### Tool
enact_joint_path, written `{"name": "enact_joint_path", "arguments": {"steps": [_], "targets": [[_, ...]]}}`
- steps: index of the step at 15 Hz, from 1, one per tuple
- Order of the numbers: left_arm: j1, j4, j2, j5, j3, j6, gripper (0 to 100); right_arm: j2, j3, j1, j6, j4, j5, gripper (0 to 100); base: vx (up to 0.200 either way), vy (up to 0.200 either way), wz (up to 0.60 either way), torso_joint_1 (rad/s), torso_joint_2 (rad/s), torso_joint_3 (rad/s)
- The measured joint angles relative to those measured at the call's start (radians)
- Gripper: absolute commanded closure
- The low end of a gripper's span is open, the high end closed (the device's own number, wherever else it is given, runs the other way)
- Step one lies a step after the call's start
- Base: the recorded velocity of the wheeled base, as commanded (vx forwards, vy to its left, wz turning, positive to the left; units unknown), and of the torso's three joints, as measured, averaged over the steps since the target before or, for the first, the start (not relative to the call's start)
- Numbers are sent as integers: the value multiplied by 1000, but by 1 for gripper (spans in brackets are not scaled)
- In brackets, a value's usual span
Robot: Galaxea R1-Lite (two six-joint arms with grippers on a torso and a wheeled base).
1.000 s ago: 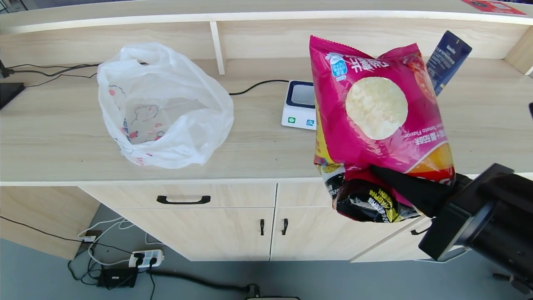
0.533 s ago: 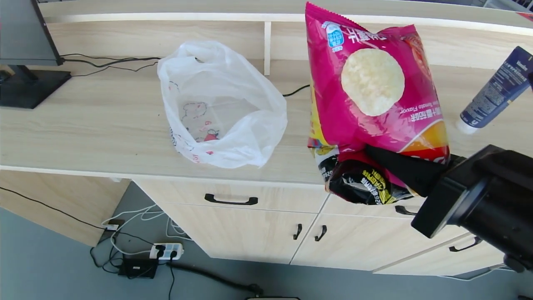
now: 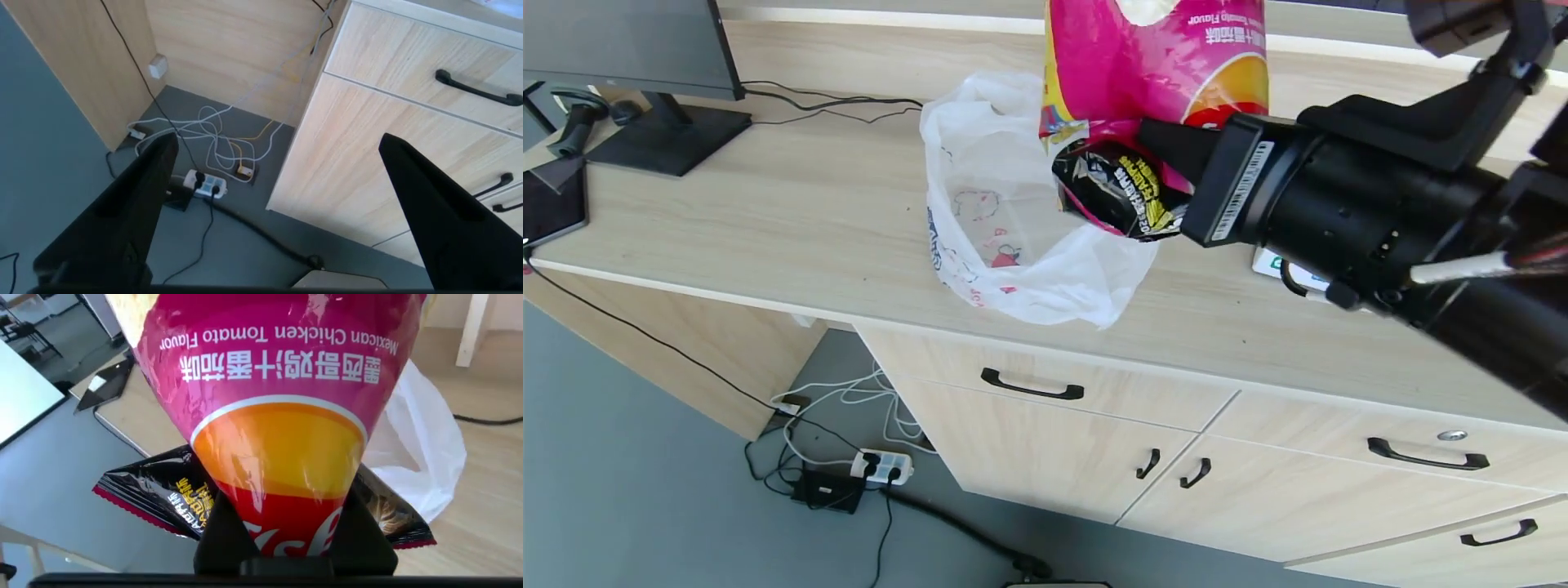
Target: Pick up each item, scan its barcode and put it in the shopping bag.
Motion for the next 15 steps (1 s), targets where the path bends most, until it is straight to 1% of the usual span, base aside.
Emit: {"name": "enact_joint_path", "arguments": {"steps": [4,5,6,8,11,15], "targets": [[-1,0,0,0,0,0,0,247,-225,-25,32,-108,16,100,0,0,0,0,0,0],[0,1,0,0,0,0,0,321,-304,-30,39,-143,16,100,0,0,0,0,0,0],[-1,0,0,0,0,-1,0,387,-382,-35,45,-163,16,100,0,0,0,0,0,0],[0,0,0,0,0,-2,0,474,-469,-49,80,-173,18,100,0,0,0,0,0,0],[0,0,0,0,0,-2,0,532,-469,-72,117,-171,22,100,0,0,0,0,0,0],[-1,0,0,0,0,-3,0,571,-470,-124,107,-153,20,100,0,0,0,0,0,0]]}}
